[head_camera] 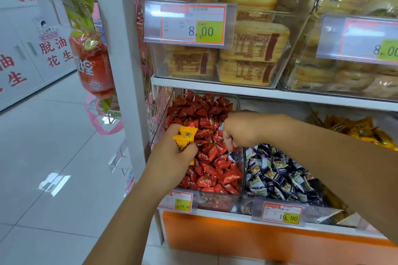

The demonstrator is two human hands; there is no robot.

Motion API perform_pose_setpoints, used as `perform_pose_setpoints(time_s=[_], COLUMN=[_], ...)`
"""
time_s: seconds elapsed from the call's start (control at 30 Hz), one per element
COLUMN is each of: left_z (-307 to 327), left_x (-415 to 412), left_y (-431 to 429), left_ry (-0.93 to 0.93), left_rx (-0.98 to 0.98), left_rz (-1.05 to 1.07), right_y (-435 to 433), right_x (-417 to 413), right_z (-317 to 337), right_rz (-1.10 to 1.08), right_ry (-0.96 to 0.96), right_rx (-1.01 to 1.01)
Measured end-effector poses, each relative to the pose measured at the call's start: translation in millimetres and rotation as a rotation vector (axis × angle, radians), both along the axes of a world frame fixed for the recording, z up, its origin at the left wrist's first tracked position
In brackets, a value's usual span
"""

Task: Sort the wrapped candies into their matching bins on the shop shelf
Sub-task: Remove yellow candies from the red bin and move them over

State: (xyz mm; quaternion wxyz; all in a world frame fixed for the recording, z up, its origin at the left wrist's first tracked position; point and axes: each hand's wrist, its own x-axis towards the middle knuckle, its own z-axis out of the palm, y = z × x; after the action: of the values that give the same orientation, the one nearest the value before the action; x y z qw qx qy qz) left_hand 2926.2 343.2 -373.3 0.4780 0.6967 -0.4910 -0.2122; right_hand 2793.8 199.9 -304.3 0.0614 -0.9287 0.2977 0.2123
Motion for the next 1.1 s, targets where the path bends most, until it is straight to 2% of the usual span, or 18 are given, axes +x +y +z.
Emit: perform_pose_setpoints(time_s=[0.2, 0.27, 0.43, 0.6, 0.8, 0.93, 1.0, 1.1], left_z=[1, 1, 4, 7, 8, 8, 8, 6], left_x=[6, 9, 9, -1, 2, 3, 4, 9], left_y=[2, 3, 2, 0, 3, 4, 4, 4], left_ry=[0.014, 0.01, 0.005, 0.013, 0.004, 0.038, 0.039, 0.03], left_rx=[0.001, -0.005, -0.017, -0.036, -0.029, -0.016, -0.027, -0.042], left_rz=[-0.001, -0.001, 0.012, 0.008, 0.012, 0.031, 0.037, 0.04], right_y=[8, 4, -10, -1, -10, -5, -3, -11], right_x=[20, 18, 1, 7, 4, 15, 22, 18], right_z=[-10, -15, -14, -22, -23, -26, -25, -23], right_rz=[0.071, 0.079, -0.018, 0.124, 0.041, 0.115, 0.109, 0.072], right_ry=[0.273, 0.234, 0.002, 0.165, 0.118, 0.344, 0.386, 0.266], right_rx=[-0.176, -0.165, 0.025, -0.255, -0.164, -0.273, -0.275, -0.165])
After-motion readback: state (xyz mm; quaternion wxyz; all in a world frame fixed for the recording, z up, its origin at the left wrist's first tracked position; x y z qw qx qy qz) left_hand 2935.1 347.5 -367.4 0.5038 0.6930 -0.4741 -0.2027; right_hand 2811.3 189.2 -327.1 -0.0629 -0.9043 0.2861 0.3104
